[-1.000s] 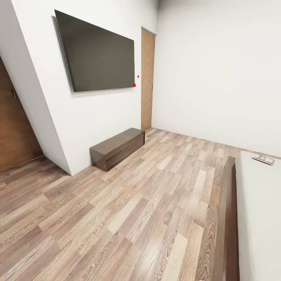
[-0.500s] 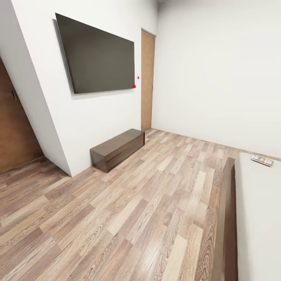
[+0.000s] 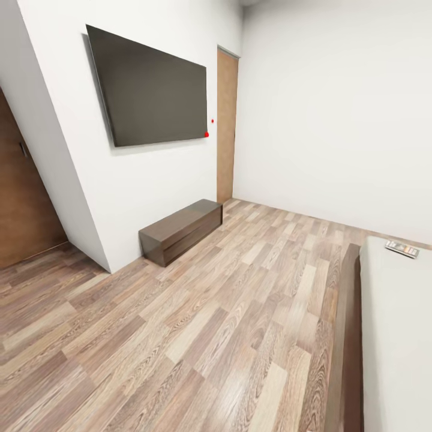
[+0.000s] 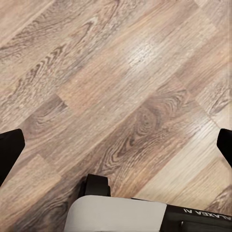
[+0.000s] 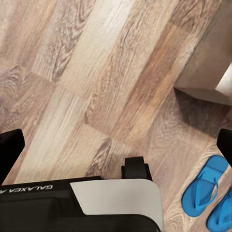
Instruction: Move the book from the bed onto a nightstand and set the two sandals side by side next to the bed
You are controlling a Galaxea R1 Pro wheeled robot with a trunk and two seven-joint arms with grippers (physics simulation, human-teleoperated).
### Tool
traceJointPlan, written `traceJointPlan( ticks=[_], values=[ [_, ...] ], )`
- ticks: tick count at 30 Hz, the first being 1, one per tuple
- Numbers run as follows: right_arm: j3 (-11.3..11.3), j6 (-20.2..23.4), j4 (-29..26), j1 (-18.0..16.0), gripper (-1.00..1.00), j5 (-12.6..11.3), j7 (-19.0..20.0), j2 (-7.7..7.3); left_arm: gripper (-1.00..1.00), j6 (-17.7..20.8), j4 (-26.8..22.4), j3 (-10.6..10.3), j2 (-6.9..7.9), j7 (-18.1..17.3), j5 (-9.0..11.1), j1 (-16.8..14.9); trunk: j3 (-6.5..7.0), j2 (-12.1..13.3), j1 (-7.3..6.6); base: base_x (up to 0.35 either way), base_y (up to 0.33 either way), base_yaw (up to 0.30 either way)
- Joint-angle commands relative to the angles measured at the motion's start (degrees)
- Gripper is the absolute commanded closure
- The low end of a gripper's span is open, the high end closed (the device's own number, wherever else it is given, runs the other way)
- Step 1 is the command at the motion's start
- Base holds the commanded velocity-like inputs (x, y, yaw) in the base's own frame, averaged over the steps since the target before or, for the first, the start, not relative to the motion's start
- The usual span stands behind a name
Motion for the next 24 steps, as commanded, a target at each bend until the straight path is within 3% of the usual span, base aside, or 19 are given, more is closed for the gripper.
traceJointPlan(
  ticks=[1,5,17,24],
  values=[
    [0.06,0.04,0.10,-0.07,-1.00,-0.57,0.22,-0.01,-1.00,-0.12,0.09,0.07,0.01,-0.35,0.36,-0.05,0.13,0.38,-0.23,0.000,0.000,0.000],
    [0.06,0.04,0.12,-0.07,-1.00,-0.57,0.23,-0.01,-1.00,-0.11,0.09,0.07,-0.01,-0.35,0.36,-0.05,0.85,1.99,-1.11,0.000,0.000,0.000],
    [0.06,0.04,0.11,-0.07,-1.00,-0.57,0.23,-0.01,-1.00,-0.09,0.09,0.03,-0.03,-0.35,0.29,-0.05,0.85,1.99,-1.11,0.000,0.000,0.000],
    [0.06,0.04,0.10,-0.07,-1.00,-0.57,0.22,-0.01,-1.00,-0.09,0.09,-0.01,-0.04,-0.35,0.27,-0.05,2.10,4.79,-2.64,0.000,0.000,0.000]
  ],
)
